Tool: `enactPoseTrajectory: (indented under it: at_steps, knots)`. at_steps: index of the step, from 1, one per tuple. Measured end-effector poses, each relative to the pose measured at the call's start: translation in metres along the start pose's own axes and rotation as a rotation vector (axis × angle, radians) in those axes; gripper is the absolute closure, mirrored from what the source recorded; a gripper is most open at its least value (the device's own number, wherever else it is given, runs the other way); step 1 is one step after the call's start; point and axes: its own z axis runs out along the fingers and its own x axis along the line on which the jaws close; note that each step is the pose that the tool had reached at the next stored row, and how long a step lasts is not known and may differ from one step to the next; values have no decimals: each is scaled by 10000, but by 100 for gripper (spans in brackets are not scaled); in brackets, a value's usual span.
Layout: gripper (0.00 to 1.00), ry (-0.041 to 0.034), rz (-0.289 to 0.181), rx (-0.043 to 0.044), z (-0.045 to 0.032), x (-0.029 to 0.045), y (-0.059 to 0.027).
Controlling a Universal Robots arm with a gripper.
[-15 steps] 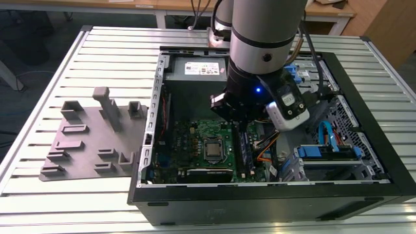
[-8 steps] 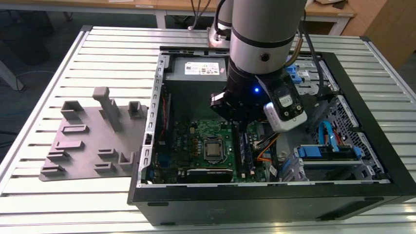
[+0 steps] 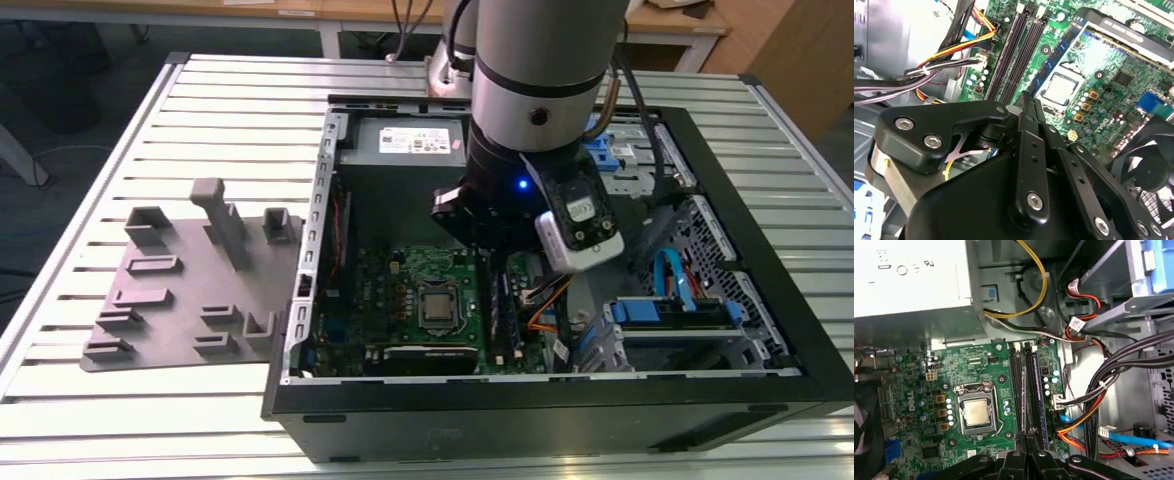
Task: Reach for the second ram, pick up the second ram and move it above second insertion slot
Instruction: 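Pick up the second ram and move it above second insertion slot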
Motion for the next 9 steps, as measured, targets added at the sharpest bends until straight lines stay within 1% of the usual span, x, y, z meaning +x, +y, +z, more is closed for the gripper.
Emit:
enactPoseTrajectory:
  at_steps: [9]
  knots:
    - [91, -31, 809, 66, 0, 0, 0]
